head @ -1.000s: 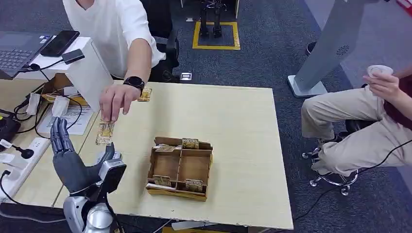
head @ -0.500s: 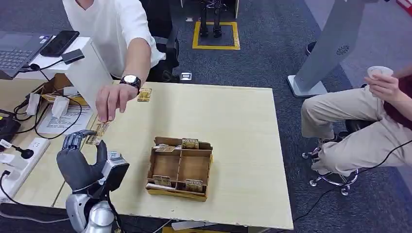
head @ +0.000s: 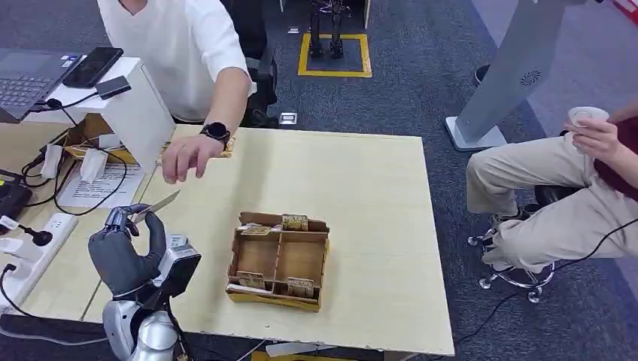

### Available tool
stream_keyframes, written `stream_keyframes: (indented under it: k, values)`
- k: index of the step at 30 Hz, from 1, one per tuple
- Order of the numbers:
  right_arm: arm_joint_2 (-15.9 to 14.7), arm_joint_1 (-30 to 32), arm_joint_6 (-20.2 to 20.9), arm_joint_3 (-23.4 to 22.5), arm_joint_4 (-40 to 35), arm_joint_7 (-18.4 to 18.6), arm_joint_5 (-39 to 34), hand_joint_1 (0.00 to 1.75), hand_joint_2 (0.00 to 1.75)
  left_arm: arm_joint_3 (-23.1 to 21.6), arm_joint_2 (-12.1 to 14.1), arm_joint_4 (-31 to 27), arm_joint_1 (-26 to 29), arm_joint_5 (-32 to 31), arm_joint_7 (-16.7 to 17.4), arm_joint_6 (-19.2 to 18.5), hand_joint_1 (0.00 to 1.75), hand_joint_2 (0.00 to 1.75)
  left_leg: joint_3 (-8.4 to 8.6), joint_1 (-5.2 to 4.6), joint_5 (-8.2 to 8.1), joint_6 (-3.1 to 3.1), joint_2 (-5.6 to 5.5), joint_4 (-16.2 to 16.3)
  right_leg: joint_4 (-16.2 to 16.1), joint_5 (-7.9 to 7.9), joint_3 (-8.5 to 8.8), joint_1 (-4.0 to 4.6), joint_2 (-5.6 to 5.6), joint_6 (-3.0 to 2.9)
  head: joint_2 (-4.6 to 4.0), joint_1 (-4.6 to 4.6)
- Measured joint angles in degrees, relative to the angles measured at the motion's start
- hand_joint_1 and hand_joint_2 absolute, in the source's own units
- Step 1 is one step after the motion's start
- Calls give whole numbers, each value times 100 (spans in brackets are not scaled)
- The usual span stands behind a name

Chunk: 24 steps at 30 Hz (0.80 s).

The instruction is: Pass the card to the sensor for recognition and then transmit it.

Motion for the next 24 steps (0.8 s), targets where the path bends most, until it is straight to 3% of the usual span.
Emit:
stream_keyframes:
  k: [11, 24]
  values:
    - [0, 0, 2, 0, -15, 0, -7, 0, 175, 22, 2, 7, 3, -206, 136, 2, 175, 175, -1, 0, 0, 0, 0, 0, 1, 0, 1, 0, 0, 0, 0, 0]
    - [-2, 17, 4, 0, -17, -9, -194, 0, 175, 549, 2, 7, 109, -527, 260, 4, 175, 175, -5, 0, 0, 0, -2, -1, 1, 0, 0, 0, -3, 0, 0, 2]
